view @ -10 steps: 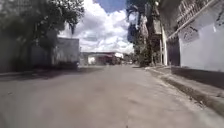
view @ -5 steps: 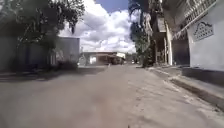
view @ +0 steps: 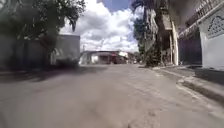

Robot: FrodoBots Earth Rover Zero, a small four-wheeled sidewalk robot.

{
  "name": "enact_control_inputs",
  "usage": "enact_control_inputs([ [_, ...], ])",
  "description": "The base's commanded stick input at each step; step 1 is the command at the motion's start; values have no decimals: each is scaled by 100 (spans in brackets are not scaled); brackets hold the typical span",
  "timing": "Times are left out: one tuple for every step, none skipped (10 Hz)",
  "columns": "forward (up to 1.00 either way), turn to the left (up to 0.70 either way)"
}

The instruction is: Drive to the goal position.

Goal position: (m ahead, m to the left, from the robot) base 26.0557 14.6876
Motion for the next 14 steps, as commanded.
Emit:
enact_control_inputs([
  [100, 0],
  [100, 0],
  [100, 0],
  [100, 0],
  [100, 0],
  [100, 0],
  [100, 0],
  [100, 0],
  [100, 0],
  [100, 0],
  [100, 0],
  [100, 0],
  [100, 0],
  [100, 0],
])
